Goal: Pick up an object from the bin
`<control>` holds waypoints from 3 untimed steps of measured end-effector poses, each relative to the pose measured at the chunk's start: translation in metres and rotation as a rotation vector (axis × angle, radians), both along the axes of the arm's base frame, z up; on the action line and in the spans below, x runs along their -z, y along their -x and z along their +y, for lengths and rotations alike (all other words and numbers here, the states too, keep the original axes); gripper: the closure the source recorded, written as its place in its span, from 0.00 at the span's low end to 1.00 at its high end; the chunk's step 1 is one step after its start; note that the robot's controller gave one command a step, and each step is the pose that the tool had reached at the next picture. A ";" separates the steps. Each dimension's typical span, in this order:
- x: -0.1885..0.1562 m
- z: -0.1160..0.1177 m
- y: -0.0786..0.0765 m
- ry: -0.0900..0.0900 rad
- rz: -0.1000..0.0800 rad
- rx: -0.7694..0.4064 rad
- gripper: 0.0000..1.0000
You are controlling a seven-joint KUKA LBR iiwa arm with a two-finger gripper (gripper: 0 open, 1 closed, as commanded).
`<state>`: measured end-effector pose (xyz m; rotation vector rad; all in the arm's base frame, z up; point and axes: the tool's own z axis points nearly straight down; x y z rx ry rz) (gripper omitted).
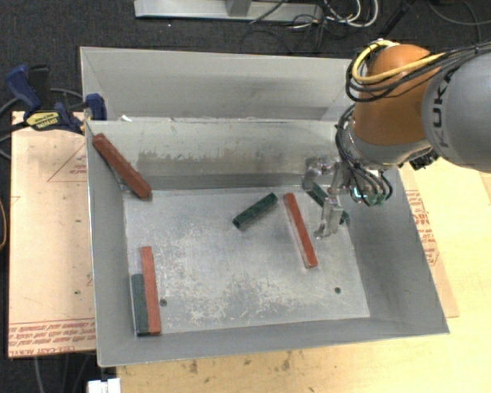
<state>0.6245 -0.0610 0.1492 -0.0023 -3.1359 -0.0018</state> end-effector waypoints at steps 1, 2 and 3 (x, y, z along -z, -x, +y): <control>0.069 0.047 -0.011 -0.003 -0.007 -0.655 0.00; 0.067 0.109 -0.033 -0.003 -0.013 -0.791 0.00; 0.077 0.164 -0.028 -0.003 -0.013 -0.850 0.00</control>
Offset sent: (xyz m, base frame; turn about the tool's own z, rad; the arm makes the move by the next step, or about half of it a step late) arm 0.0104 0.0458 -0.0682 -0.6567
